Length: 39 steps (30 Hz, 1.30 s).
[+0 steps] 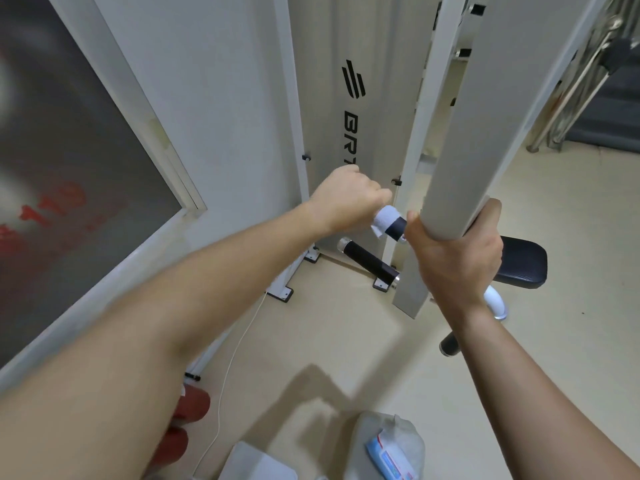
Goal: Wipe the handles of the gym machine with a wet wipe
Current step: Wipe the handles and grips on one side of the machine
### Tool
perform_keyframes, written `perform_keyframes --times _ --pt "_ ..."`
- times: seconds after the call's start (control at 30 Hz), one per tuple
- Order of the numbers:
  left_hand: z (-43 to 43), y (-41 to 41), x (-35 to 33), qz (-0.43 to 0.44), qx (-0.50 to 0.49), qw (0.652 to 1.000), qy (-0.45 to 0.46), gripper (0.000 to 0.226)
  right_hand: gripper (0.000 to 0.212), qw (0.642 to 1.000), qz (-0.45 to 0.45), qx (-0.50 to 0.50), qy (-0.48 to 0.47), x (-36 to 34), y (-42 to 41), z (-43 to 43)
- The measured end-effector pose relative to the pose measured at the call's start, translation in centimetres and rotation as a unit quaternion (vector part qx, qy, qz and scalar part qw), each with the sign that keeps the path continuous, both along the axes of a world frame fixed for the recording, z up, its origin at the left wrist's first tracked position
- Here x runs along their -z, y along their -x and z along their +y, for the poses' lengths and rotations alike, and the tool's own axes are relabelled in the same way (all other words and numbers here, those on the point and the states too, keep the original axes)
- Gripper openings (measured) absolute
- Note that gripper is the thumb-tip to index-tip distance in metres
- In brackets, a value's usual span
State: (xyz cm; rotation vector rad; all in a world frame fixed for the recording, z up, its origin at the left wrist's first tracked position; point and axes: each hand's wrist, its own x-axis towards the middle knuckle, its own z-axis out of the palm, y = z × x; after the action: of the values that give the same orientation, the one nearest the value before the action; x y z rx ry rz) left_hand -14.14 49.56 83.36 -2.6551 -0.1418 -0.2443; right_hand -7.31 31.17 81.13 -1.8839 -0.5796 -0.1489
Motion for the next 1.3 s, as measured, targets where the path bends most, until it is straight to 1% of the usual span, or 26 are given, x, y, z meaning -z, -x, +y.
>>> perform_keyframes --times 0.07,0.13,0.2,0.23,0.3,0.33,0.37,0.4,0.43,0.5,0.53,0.6,0.67,0.7,0.73,0.8,0.9,0.97,1.03,1.07,1.1,1.13,1.2,1.23,1.27,1.3 --pt "-1.1 0.4 2.4 -0.155 -0.001 0.988 -0.009 0.024 0.062 1.0 -0.004 0.006 -0.008 0.1 0.4 0.0" --pt "-2.7 -0.1 4.0 -0.26 -0.028 0.965 0.011 0.027 0.062 1.0 -0.003 0.012 -0.014 0.1 0.7 0.0" --pt "-4.3 -0.6 4.6 -0.29 -0.01 0.956 0.047 0.024 0.061 1.0 0.0 0.013 -0.013 0.2 0.8 0.1" --pt "-5.0 -0.7 4.6 -0.272 0.014 0.96 0.065 0.02 0.06 1.0 0.002 0.013 -0.01 0.2 0.8 0.1" --pt "-6.0 -0.9 2.9 -0.166 0.038 0.981 0.092 0.025 0.06 1.0 0.0 0.009 -0.001 0.2 0.6 0.0" --pt "-6.0 -1.2 1.5 -0.053 0.005 0.994 0.094 0.029 0.06 1.0 -0.003 0.005 0.001 0.2 0.5 -0.1" --pt "-6.0 -1.5 0.1 0.064 -0.046 0.992 0.095 0.03 0.06 1.0 -0.005 0.001 0.003 0.2 0.5 -0.2" --pt "-6.0 -1.8 -1.3 0.152 -0.087 0.979 0.107 0.029 0.061 1.0 -0.007 -0.002 0.004 0.1 0.6 -0.3" --pt "-5.7 -2.1 -2.3 0.207 -0.107 0.965 0.124 0.029 0.061 1.0 -0.008 -0.006 0.006 0.1 0.7 -0.4" --pt "-5.2 -2.6 -3.3 0.276 -0.115 0.938 0.176 0.027 0.061 1.0 -0.008 -0.01 0.006 0.1 1.0 -0.5" --pt "-4.7 -2.6 -3.2 0.287 -0.115 0.93 0.197 0.025 0.062 1.0 -0.007 -0.01 0.005 0.0 1.0 -0.5" --pt "-3.6 -1.6 -2.9 0.256 -0.103 0.942 0.189 0.021 0.062 1.0 -0.001 -0.011 0.004 0.0 1.0 -0.7" --pt "-2.3 0.1 -2.1 0.157 -0.062 0.976 0.138 0.01 0.064 1.0 0.001 -0.016 0.001 -0.1 0.9 -0.8" --pt "-1.8 1.1 -1.1 0.09 -0.027 0.989 0.114 0.012 0.065 1.0 0.0 -0.017 -0.001 -0.1 0.9 -0.9" --pt "-1.4 2.1 0.0 0.027 0.009 0.995 0.099 0.025 0.065 1.0 -0.002 -0.017 -0.002 -0.1 0.9 -0.9" --pt "-1.8 3.7 1.7 -0.092 0.06 0.989 0.1 0.048 0.065 1.0 -0.001 -0.015 -0.004 -0.1 1.0 -1.0" --pt "-3.4 5.1 2.9 -0.176 0.085 0.97 0.144 0.052 0.065 1.0 0.008 -0.016 -0.001 -0.1 1.3 -0.9" --pt "-4.1 6.0 3.6 -0.253 0.051 0.946 0.197 0.052 0.063 1.0 0.008 -0.018 0.001 -0.2 1.4 -0.7" --pt "-5.1 7.1 3.8 -0.36 -0.009 0.89 0.281 0.038 0.062 1.0 0.008 -0.017 0.001 -0.2 1.3 -0.7" --pt "-6.0 7.6 3.6 -0.414 -0.063 0.843 0.338 0.027 0.062 1.0 0.007 -0.018 0.003 -0.3 1.3 -0.6" --pt "-6.8 7.9 3.6 -0.465 -0.13 0.776 0.406 0.018 0.062 1.0 0.006 -0.019 0.003 -0.3 1.2 -0.7" --pt "-7.4 8.0 3.7 -0.502 -0.199 0.689 0.484 0.018 0.062 1.0 0.007 -0.02 0.004 -0.3 1.1 -0.8" --pt "-8.1 8.8 5.0 -0.518 -0.308 0.499 0.622 0.02 0.063 1.0 0.017 -0.022 0.006 -0.4 1.1 -1.0" --pt "-8.3 9.4 5.9 -0.502 -0.346 0.431 0.665 0.01 0.064 1.0 0.021 -0.021 0.01 -0.4 1.2 -1.1" --pt "-8.5 9.8 6.8 -0.478 -0.38 0.382 0.693 0.01 0.066 0.999 0.023 -0.018 0.016 -0.5 1.2 -1.1" --pt "-8.5 10.1 8.1 -0.454 -0.401 0.346 0.717 0.02 0.068 0.999 0.021 -0.012 0.027 -0.5 1.3 -1.2"
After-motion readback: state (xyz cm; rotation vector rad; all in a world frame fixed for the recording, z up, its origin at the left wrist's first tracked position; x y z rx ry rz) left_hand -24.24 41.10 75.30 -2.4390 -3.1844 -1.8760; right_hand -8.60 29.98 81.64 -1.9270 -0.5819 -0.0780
